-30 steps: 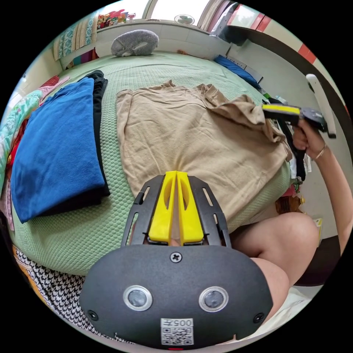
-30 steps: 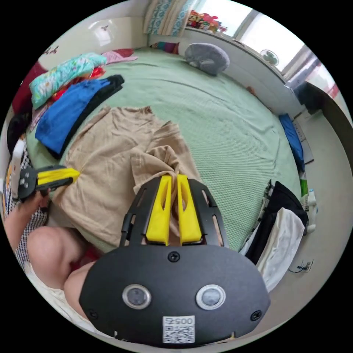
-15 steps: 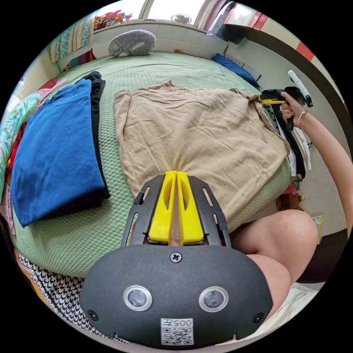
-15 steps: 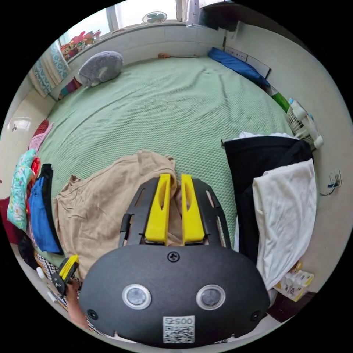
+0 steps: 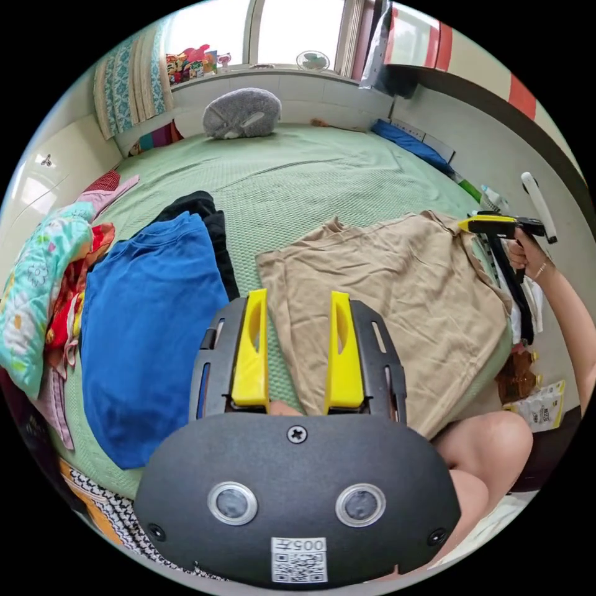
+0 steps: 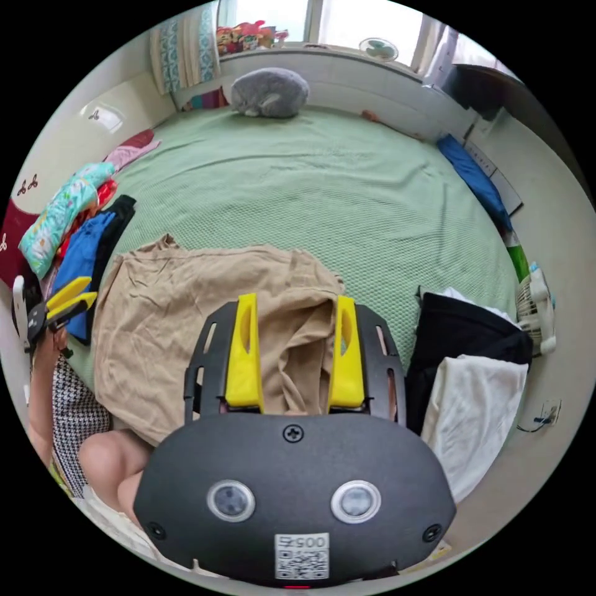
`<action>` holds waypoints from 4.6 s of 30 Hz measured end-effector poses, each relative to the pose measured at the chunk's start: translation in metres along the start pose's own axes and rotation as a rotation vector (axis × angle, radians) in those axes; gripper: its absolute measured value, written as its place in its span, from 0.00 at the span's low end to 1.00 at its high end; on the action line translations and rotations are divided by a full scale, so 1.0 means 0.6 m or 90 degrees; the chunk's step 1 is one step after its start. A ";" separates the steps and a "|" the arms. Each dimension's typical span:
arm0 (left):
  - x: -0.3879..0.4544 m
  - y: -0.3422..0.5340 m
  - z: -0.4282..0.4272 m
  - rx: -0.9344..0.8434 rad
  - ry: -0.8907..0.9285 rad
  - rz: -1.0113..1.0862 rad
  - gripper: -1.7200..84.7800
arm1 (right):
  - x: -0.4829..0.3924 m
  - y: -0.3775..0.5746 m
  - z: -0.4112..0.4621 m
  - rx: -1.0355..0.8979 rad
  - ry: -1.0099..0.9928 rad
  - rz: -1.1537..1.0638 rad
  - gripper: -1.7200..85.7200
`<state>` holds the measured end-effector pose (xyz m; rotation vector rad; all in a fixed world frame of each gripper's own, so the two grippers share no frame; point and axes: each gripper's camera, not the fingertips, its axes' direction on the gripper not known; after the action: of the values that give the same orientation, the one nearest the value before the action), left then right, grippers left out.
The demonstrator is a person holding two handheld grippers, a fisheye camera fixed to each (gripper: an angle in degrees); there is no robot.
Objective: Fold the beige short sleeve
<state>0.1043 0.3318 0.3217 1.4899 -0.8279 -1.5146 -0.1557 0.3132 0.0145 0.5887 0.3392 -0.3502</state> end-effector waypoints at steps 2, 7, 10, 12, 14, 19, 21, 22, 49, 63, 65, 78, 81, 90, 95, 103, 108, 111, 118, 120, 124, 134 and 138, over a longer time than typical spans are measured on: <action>-0.006 -0.018 0.016 -0.027 -0.016 -0.004 0.17 | -0.018 0.000 0.009 -0.004 0.030 -0.018 0.19; -0.007 -0.041 0.037 -0.069 -0.059 -0.008 0.09 | -0.023 0.005 0.031 -0.042 0.127 0.022 0.07; 0.000 -0.037 0.032 -0.086 -0.067 -0.016 0.07 | -0.012 0.024 0.005 -0.002 0.108 0.036 0.02; 0.007 -0.031 0.014 -0.081 -0.078 -0.025 0.06 | -0.001 0.039 -0.014 0.010 0.094 0.044 0.01; 0.014 -0.022 -0.009 -0.073 -0.083 -0.025 0.05 | 0.013 0.058 -0.037 0.024 0.090 0.055 0.01; 0.030 0.018 -0.131 -0.009 -0.045 -0.007 0.04 | 0.055 0.137 -0.141 0.087 0.030 0.097 0.01; 0.037 0.035 -0.180 0.010 -0.042 0.004 0.04 | 0.061 0.168 -0.177 0.099 0.024 0.097 0.01; 0.043 0.047 -0.212 0.019 -0.041 0.013 0.04 | 0.062 0.190 -0.202 0.107 0.024 0.098 0.01; 0.108 0.449 -0.859 0.235 0.072 0.143 0.03 | 0.067 0.765 -0.663 0.215 -0.007 0.196 0.00; 0.076 0.592 -0.792 0.061 0.110 0.080 0.02 | 0.080 0.872 -0.549 0.066 -0.094 0.234 0.00; 0.065 0.612 -0.766 0.040 0.102 0.043 0.02 | 0.077 0.878 -0.514 0.030 -0.107 0.231 0.01; 0.027 0.516 -0.663 0.034 0.091 0.000 0.05 | 0.043 0.770 -0.425 0.021 -0.115 0.153 0.09; 0.047 0.455 -0.608 0.052 0.114 0.021 0.07 | 0.005 0.710 -0.390 0.007 -0.085 0.109 0.09; 0.090 0.262 -0.421 0.037 0.100 0.095 0.14 | -0.094 0.513 -0.258 -0.011 0.018 -0.021 0.11; 0.091 0.189 -0.308 0.000 0.070 0.095 0.17 | -0.098 0.408 -0.188 -0.006 0.047 -0.039 0.12; 0.093 0.145 -0.134 -0.098 0.059 0.096 0.17 | -0.102 0.312 -0.053 -0.072 0.137 -0.067 0.11; 0.090 0.139 -0.108 -0.082 0.036 0.122 0.14 | -0.092 0.307 -0.049 -0.043 0.109 -0.058 0.05; 0.075 0.119 -0.102 -0.102 0.038 0.118 0.09 | -0.068 0.294 -0.059 -0.041 0.074 -0.034 0.03; -0.008 0.067 -0.140 -0.102 0.020 0.107 0.07 | 0.027 0.266 -0.138 0.013 0.086 0.071 0.02; -0.055 0.066 -0.157 -0.091 0.020 0.058 0.06 | 0.069 0.269 -0.150 0.020 0.077 0.125 0.02; -0.181 0.101 -0.171 -0.073 0.010 -0.112 0.03 | 0.167 0.304 -0.146 0.000 -0.003 0.281 0.03; -0.202 0.101 -0.171 -0.017 0.032 -0.104 0.06 | 0.114 0.297 -0.194 0.094 0.036 0.190 0.09; -0.144 0.042 -0.123 0.001 0.095 -0.040 0.13 | 0.027 0.237 -0.158 0.068 0.023 0.046 0.13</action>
<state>0.1755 0.4054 0.3765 1.6214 -0.7004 -1.4280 -0.1023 0.4761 0.0018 0.7113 0.3352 -0.2899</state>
